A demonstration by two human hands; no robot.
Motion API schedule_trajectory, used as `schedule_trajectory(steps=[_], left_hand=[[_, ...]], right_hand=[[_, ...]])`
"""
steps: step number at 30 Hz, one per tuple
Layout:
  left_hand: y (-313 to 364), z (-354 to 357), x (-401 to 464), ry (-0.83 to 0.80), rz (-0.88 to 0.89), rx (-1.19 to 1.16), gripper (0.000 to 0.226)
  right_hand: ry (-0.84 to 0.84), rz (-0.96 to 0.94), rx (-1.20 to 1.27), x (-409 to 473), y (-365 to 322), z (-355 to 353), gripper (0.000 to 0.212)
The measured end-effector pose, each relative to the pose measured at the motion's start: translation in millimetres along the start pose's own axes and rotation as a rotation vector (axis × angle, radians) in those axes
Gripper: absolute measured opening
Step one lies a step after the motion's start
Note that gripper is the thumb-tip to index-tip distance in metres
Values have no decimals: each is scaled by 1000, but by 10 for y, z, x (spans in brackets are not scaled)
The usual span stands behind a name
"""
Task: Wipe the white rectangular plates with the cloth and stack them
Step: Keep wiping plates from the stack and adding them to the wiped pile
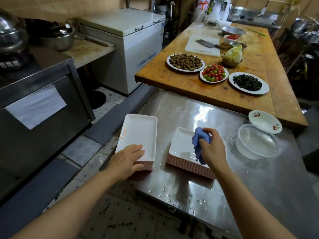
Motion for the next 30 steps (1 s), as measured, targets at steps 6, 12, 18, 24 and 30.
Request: schedule_trajectory(steps=[6, 12, 18, 24, 30], left_hand=[[418, -235, 263, 221, 45, -65, 33], [881, 26, 708, 176, -39, -270, 29], [811, 377, 1048, 46, -193, -232, 33], [741, 415, 1141, 28, -216, -229, 30], [717, 434, 1141, 18, -240, -325, 38]], right_hand=[[70, 36, 31, 10, 185, -217, 32], [127, 80, -135, 69, 577, -455, 26], [-22, 23, -413, 84, 879, -232, 30], [-70, -187, -654, -22, 838, -118, 33], [-246, -173, -791, -190, 888, 169, 33]])
Point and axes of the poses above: each hand's wrist, its own x-axis towards the middle knuckle, its own z-axis out of the palm, y = z × x, the point moved 10 cm from there along x, towards the middle knuckle, and after that the axes turned 12 degrees about -x, right-handed, at the moved point
